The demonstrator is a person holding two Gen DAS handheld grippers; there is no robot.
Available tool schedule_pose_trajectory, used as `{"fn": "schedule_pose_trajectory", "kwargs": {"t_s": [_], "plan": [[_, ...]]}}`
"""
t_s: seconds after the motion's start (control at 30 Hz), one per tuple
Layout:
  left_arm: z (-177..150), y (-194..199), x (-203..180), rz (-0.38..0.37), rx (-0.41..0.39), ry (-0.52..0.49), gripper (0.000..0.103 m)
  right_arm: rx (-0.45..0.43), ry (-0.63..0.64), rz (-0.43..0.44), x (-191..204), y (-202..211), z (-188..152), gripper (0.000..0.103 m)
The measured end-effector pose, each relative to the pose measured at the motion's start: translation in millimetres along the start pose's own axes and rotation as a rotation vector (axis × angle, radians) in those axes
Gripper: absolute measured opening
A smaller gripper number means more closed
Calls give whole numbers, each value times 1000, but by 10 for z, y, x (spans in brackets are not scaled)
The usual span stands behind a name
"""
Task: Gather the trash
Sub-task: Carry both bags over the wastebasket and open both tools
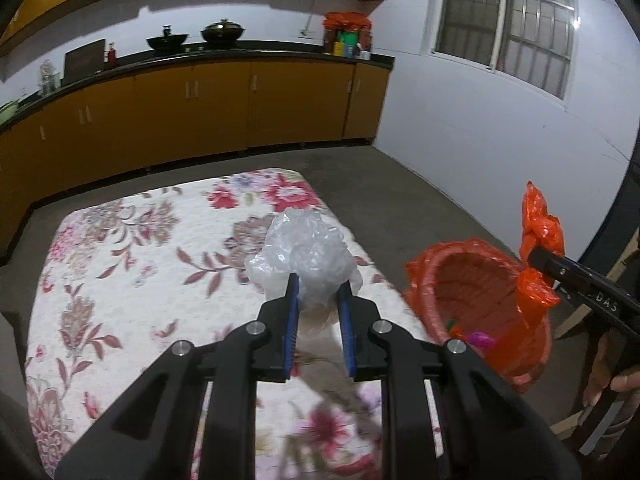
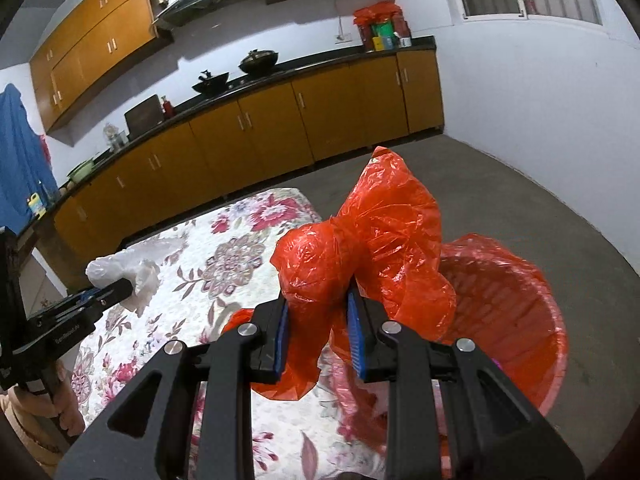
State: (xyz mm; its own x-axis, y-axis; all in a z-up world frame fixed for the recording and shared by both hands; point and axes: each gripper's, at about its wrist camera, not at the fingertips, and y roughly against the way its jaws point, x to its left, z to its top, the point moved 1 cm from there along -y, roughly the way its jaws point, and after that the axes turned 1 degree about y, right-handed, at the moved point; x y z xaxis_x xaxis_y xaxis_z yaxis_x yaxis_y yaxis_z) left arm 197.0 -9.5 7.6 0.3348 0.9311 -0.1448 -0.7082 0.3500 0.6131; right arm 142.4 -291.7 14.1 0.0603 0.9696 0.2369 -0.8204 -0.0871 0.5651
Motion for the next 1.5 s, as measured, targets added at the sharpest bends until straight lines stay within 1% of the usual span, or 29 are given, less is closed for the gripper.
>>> {"fn": "schedule_pose_trajectory", "kwargs": {"t_s": [0.27,0.47,0.73,0.93,1.0,1.07,1.2,1.33,1.43,1.47,1.5], "plan": [[-3,-142,-441,-89,19,-40,19,-14,-53,-61,-358,114,-29,26],[-28,-281,-754,-149,41,-68,19,-6,-96,-92,-602,130,-74,26],[-99,-551,-1193,-238,96,-85,19,-15,-119,-117,-813,180,-83,26],[-153,-748,-1477,-280,127,-111,20,-28,-130,-135,-950,177,-36,27],[-172,-820,-1569,-293,140,-118,22,-28,-138,-137,-991,158,-27,28],[-196,-869,-1631,-298,150,-123,25,-22,-152,-133,-1035,130,-39,33],[-269,-969,-1705,-297,176,-133,35,-10,-168,-136,-1081,96,-67,40],[-331,-1026,-1656,-290,202,-118,41,-13,-178,-137,-1130,138,-115,52],[-352,-1016,-1576,-283,210,-95,44,-18,-185,-146,-1142,186,-120,57],[-357,-993,-1554,-277,205,-92,49,-27,-182,-158,-1131,227,-116,63],[-364,-937,-1508,-260,186,-92,56,-43,-175,-175,-1102,279,-118,74]]}}
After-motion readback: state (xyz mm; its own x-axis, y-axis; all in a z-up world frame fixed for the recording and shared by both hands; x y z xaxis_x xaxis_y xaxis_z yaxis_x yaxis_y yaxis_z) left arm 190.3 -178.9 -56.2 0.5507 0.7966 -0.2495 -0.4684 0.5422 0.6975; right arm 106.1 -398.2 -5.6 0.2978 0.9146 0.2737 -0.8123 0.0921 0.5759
